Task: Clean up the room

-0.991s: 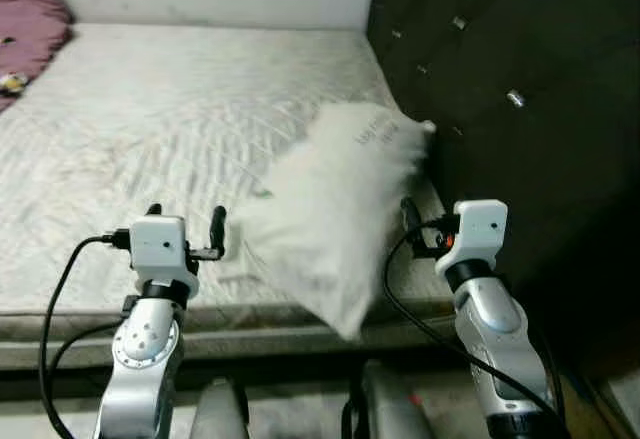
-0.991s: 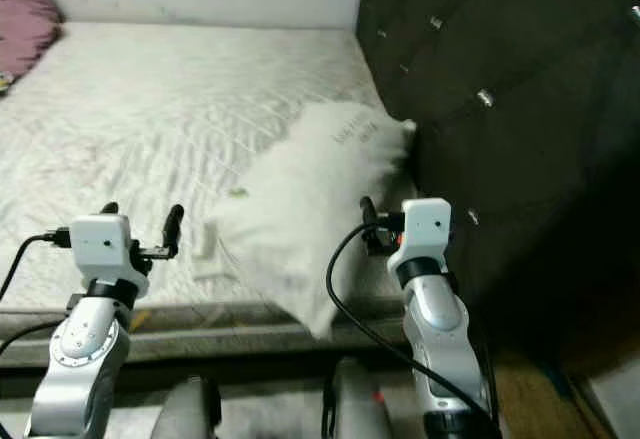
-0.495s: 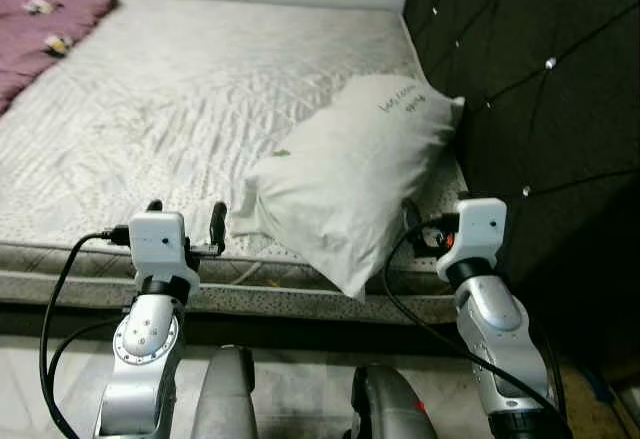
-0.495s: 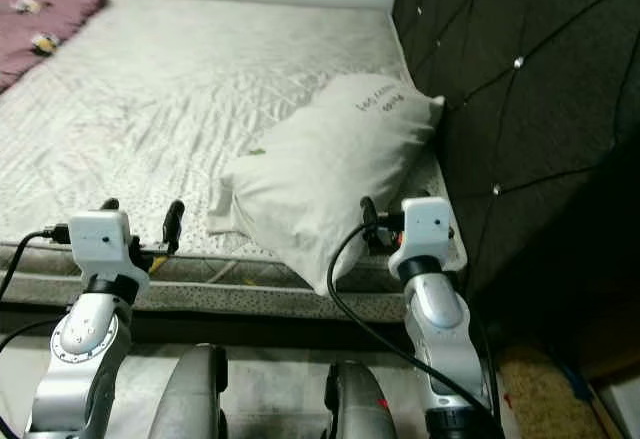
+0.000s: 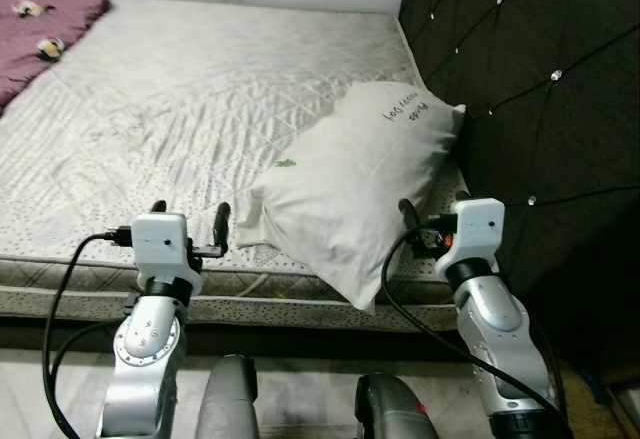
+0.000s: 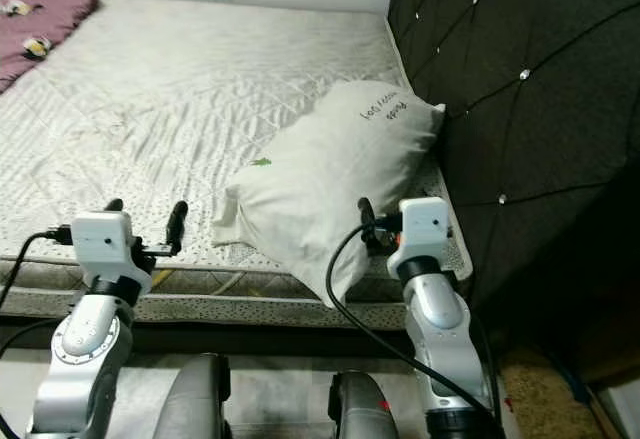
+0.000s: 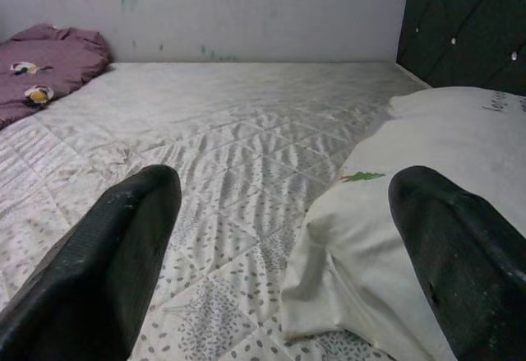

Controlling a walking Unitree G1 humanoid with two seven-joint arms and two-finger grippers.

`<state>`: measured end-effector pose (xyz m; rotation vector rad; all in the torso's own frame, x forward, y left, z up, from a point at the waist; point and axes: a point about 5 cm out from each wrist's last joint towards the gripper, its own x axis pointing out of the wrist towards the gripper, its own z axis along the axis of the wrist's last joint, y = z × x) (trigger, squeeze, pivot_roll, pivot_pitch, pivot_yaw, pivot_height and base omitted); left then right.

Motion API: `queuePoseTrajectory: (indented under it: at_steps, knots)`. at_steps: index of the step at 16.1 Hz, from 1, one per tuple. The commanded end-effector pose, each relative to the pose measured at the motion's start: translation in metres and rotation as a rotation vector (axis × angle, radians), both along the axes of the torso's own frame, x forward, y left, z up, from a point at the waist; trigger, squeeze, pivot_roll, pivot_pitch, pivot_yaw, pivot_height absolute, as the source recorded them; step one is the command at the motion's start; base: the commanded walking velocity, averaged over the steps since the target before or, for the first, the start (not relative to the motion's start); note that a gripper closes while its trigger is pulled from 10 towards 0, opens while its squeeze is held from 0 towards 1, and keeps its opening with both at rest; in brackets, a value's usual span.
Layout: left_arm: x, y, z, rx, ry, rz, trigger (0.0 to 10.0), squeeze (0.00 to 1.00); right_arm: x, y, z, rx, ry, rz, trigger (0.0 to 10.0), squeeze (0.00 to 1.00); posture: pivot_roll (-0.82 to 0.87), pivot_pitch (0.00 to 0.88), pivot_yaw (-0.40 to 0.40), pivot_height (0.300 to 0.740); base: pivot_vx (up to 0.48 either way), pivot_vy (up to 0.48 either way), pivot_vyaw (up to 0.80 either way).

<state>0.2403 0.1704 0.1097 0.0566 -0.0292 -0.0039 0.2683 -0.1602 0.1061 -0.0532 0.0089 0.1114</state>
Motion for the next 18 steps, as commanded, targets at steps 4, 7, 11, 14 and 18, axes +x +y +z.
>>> queuePoseTrajectory:
  at_steps: [4,7,11,14,18]
  knots:
    - [0.0027,-0.002,0.0034,-0.004,-0.015,-0.013,10.0,0.0,0.0026,-0.0014,0.0042,-0.015,-0.015,0.004,10.0,0.0,-0.02,0.0,-0.035,0.638,0.48,0.0,0.0]
    - [0.0027,-0.0025,0.0027,-0.006,-0.013,-0.017,10.0,0.0,0.0025,-0.0008,0.0045,-0.009,-0.017,0.006,10.0,0.0,-0.02,0.0,-0.034,0.638,0.48,0.0,0.0]
    - [0.0032,-0.0034,0.0019,-0.006,-0.008,-0.024,10.0,0.0,0.0027,-0.0008,0.005,-0.011,-0.018,0.005,10.0,0.0,-0.02,0.0,-0.033,0.638,0.48,0.0,0.0]
    - [0.0027,-0.005,-0.0006,-0.001,0.012,-0.011,10.0,0.0,0.0024,-0.0001,0.0045,-0.008,-0.015,0.01,10.0,0.0,-0.01,0.0,-0.034,0.638,0.112,0.0,0.0]
    - [-0.0013,-0.0012,-0.0008,0.004,0.029,0.025,10.0,0.0,0.0042,0.0033,0.0033,-0.004,0.004,0.041,10.0,0.0,0.0,0.0,-0.037,0.594,0.0,0.0,0.0]
